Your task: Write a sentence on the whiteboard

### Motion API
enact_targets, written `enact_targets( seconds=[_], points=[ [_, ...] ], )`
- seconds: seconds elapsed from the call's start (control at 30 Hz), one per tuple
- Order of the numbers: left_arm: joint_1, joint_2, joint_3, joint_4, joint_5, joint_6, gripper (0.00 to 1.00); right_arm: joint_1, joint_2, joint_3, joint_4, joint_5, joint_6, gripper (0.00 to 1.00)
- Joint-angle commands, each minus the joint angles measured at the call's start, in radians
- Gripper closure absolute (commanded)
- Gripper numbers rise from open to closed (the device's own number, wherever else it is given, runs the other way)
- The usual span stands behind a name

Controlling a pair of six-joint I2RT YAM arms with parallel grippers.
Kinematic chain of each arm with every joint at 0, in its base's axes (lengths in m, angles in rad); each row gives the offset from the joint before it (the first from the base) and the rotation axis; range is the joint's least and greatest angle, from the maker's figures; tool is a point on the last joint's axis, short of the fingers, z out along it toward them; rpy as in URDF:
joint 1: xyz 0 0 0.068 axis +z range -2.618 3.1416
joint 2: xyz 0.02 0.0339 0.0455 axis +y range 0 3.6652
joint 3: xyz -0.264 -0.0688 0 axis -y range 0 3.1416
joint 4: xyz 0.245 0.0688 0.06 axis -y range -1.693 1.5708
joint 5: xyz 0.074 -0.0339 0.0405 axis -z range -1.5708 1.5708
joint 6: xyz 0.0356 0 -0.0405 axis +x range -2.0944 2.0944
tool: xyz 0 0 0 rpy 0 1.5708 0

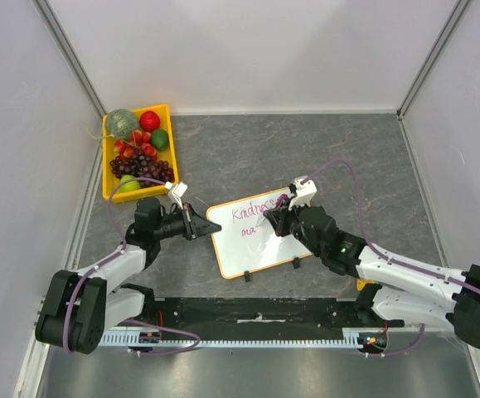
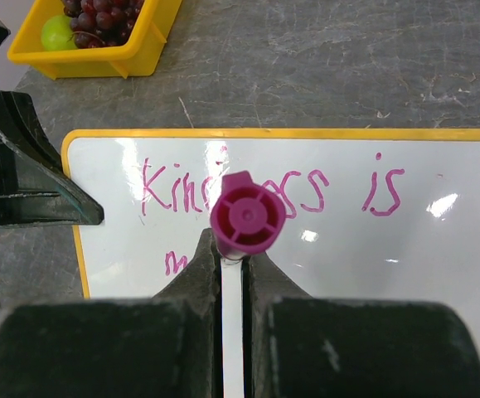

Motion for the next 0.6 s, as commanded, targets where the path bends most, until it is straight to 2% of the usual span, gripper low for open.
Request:
enact_targets(
  seconds=[0.0, 0.57],
  points=[
    [-0.006, 0.024, -0.01, -0.104, -0.105, 0.087, 0.98, -0.005, 0.003, -0.033, -0.008, -0.001, -0.006, 1.0],
    [-0.008, 0.018, -0.012, -0.104, -0.103, 0.083, 0.98, -0.005, -0.031, -0.046, -0.024, 0.038, -0.009, 1.0]
  ],
)
